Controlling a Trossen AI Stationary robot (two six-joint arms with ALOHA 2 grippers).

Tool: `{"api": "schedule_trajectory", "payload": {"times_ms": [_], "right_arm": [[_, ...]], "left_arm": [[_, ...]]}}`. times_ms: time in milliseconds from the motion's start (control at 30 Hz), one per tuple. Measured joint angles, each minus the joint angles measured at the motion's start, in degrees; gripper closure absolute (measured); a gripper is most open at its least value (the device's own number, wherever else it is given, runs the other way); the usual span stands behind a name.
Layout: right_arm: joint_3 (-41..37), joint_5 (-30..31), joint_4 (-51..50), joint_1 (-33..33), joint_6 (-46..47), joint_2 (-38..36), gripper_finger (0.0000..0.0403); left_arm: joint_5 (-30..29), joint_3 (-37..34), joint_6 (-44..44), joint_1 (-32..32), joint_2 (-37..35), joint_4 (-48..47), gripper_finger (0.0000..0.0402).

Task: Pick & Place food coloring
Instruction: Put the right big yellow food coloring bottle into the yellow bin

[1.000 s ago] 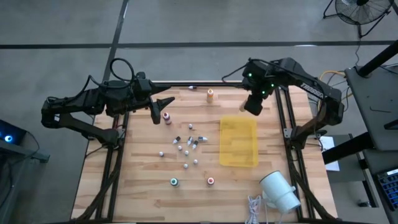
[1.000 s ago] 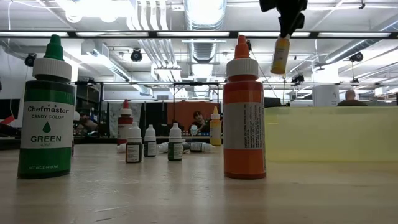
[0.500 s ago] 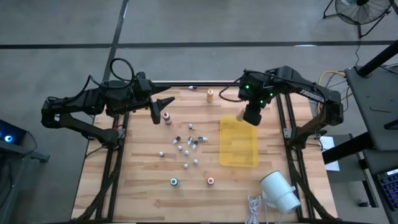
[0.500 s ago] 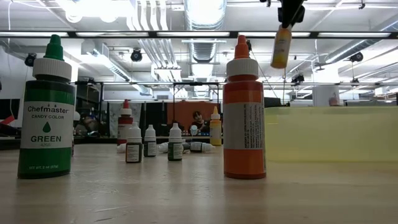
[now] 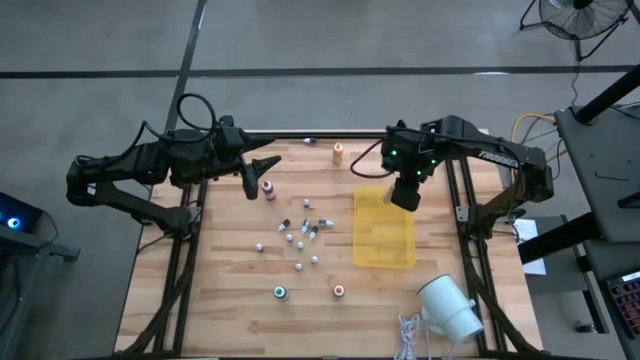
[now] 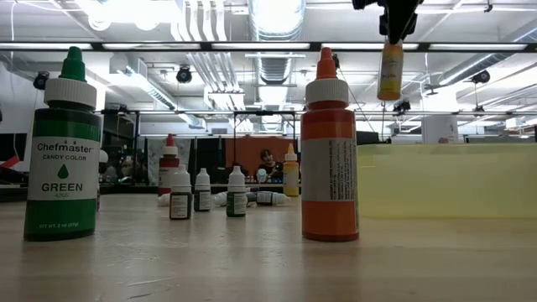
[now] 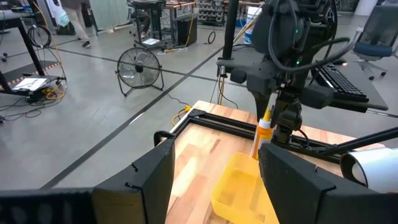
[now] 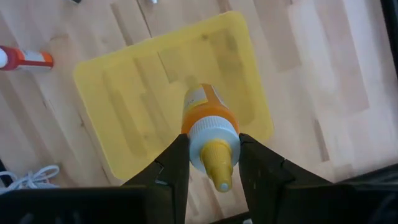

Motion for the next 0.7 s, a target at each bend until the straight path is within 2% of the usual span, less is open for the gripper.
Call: {"api": "schedule_trajectory", "payload": {"times_ms": [400, 700], "right_arm": [[-8.7, 0.5, 0.9, 0.0, 0.6, -1.7, 0.0302], [-16.6, 0.6, 7.3, -0.2, 1.5, -3.9, 0.0302]], "left_arm": [[0.0, 0.0, 0.0, 0.0, 0.0, 0.0, 0.0197], [0.2, 0.0, -0.1, 0.0, 0.0, 0.0, 0.0197]]}}
